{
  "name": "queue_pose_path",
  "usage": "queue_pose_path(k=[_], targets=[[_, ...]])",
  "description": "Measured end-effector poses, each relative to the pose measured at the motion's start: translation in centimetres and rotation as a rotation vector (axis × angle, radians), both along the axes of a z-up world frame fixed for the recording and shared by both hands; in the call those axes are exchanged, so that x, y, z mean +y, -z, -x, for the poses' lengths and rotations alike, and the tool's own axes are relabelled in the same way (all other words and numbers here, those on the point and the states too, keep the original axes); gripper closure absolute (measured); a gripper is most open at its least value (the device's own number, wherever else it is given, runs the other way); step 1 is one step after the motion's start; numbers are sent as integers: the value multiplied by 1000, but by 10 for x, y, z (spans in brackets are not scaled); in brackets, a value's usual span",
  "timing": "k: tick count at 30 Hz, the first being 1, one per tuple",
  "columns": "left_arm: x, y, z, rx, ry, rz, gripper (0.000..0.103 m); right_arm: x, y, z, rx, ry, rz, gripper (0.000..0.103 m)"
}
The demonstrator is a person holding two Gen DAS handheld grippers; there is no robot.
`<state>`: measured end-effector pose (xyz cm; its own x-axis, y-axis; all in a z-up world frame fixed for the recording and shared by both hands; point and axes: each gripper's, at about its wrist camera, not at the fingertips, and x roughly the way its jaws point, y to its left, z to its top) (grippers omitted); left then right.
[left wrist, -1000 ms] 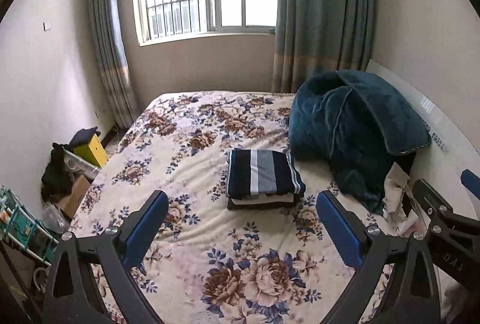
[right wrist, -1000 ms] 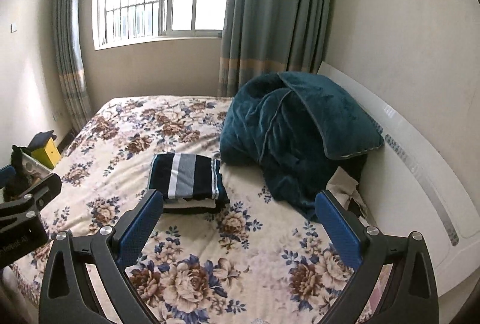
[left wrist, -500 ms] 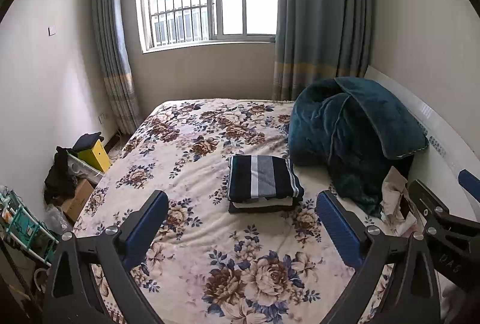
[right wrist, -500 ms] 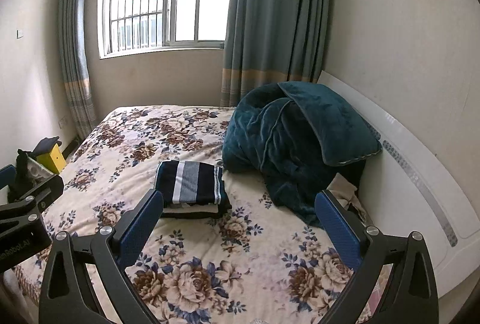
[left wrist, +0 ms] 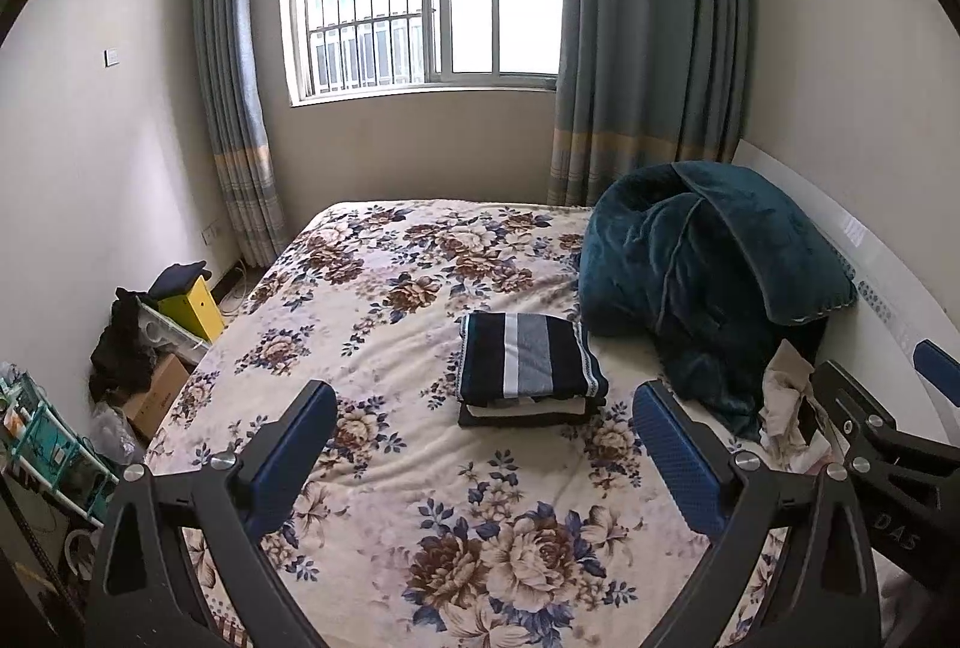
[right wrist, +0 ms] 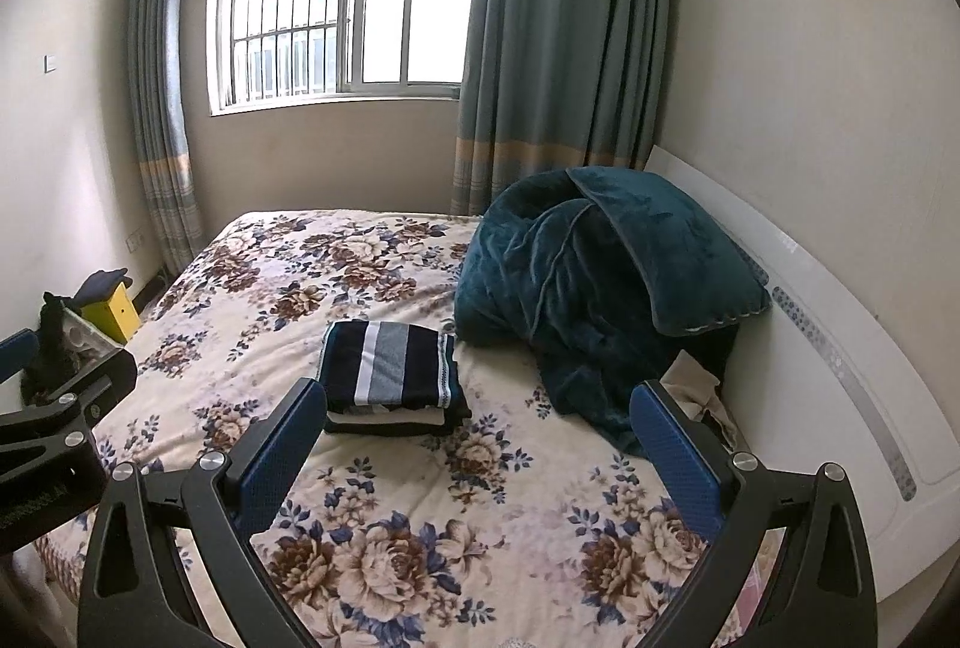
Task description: Fold small clothes
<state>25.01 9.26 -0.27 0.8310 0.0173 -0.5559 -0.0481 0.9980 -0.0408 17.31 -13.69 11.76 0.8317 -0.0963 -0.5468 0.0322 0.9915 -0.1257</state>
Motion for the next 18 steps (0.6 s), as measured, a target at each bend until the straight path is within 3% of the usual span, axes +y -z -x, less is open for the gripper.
queue_pose_path(k=[18], targets=[[3,-4,3,-3,-35,0,0,2,-5,-10,-16,-13,-5,0]])
